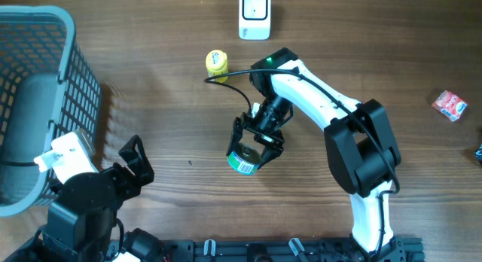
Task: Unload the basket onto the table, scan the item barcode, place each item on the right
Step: 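Lift the tuna can with the right gripper up to the scanner face, then hold the tuna can barcode against the scanner face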
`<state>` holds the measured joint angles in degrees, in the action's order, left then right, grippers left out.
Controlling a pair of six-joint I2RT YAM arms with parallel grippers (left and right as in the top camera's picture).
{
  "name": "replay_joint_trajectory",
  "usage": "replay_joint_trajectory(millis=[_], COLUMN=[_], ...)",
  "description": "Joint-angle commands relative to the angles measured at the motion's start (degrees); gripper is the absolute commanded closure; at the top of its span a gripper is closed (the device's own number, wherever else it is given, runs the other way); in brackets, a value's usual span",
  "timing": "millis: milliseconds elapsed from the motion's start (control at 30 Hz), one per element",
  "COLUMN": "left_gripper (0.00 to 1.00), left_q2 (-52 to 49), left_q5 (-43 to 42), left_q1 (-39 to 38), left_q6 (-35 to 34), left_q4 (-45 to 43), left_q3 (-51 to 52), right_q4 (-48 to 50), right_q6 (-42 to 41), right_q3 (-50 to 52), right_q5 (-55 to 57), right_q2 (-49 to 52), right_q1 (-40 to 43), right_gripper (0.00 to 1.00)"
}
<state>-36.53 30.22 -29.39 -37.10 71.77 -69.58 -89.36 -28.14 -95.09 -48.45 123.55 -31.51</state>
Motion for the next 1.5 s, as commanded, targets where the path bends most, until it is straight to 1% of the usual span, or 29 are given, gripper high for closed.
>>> replay_joint_trajectory(millis=[0, 67, 133, 200, 233, 267, 300, 400, 467, 500, 567, 700, 733, 767, 933, 967, 1100, 1200, 1333, 1467], left_gripper=[0.00, 0.00, 0.00, 0.00, 0.00, 0.00, 0.00, 0.00, 0.00, 0.00, 0.00, 0.00, 0.00, 0.00, 0.00, 0.00, 0.00, 0.00, 0.00, 0.00], left_q2=[-0.2, -0.2, -0.2, -0.3, -0.5, -0.6, -0.7, -1.1, -1.6, -2.3, -3.2, -5.3, -5.7, -6.2, -6.3, -6.3, -6.3, -6.3, -6.3, -6.3], left_q5=[1.4, 1.4, 1.4, 1.4, 1.4, 1.4, 1.4, 1.4, 1.4, 1.4, 1.4, 1.4, 1.7, 2.5, 4.6, 5.0, 5.4, 6.3, 7.0, 7.0], left_q1=[0.3, 0.3, 0.3, 0.3, 0.3, 0.3, 0.3, 0.3, 0.3, 0.3, 0.3, 0.3, 0.3, 0.3, 0.3, 0.3, 0.3, 0.3, 0.3, 0.3], left_q6=[0.6, 0.6, 0.2, -0.7, -0.8, -0.9, -0.9, -0.9, -0.9, -0.9, -0.9, -0.9, -0.8, -0.8, -0.9, -0.9, -0.9, -0.9, -0.9, -0.9], left_q4=[-0.3, -0.3, -0.4, -0.4, -0.4, -0.4, -0.4, -0.5, -0.8, -0.8, -0.8, -0.9, -0.8, -0.8, -0.8, -0.8, -0.8, -0.8, -0.8, -0.8], left_q3=[0.5, 0.5, 0.5, 0.5, 0.5, 0.5, 0.5, 0.5, 0.5, 0.5, 0.5, 0.5, 0.5, 0.5, 0.5, 0.5, 0.5, 0.5, 0.5, 0.5], right_q4=[-0.5, 0.5, 5.3, 12.0, 19.4, 21.6, 23.8, 30.1, 34.2, 38.0, 43.5, 55.7, 58.3, 63.0, 76.4, 80.1, 92.1, 99.0, 106.2, 113.5], right_q6=[1.2, 1.2, 1.1, 1.0, 1.2, 1.2, 1.2, 1.9, 4.1, 4.7, 8.3, 14.8, 16.0, 17.7, 20.9, 21.7, 26.9, 29.6, 30.6, 35.4], right_q3=[-1.1, -1.1, -1.1, -1.1, -1.1, -1.2, -1.4, -2.7, -3.6, -4.4, -5.0, -5.1, -5.1, -5.1, -5.1, -5.1, -4.9, -4.9, -4.9, -4.9], right_q5=[-2.2, -0.8, 2.9, 5.2, 5.5, 6.3, 8.3, 19.2, 23.7, 27.7, 29.9, 35.3, 37.2, 40.7, 50.0, 51.1, 51.1, 51.9, 51.9, 51.6], right_q2=[0.7, 0.7, 0.7, 0.7, 0.7, 0.7, 0.7, 0.7, 0.7, 0.7, 0.7, 0.7, 0.7, 0.7, 0.7, 0.7, 1.2, 3.5, 8.4, 12.8], right_q1=[0.1, 0.1, 0.2, 0.9, 2.5, 3.2, 4.3, 8.5, 10.7, 12.2, 12.8, 12.3, 11.9, 11.2, 9.4, 9.3, 9.3, 9.3, 9.2, 8.8], right_gripper=[0.45, 0.45, 0.42, 0.41, 0.41, 0.41, 0.41, 0.42, 0.42, 0.43, 0.43, 0.42, 0.42, 0.42, 0.42, 0.40, 0.41, 0.42, 0.42, 0.46])
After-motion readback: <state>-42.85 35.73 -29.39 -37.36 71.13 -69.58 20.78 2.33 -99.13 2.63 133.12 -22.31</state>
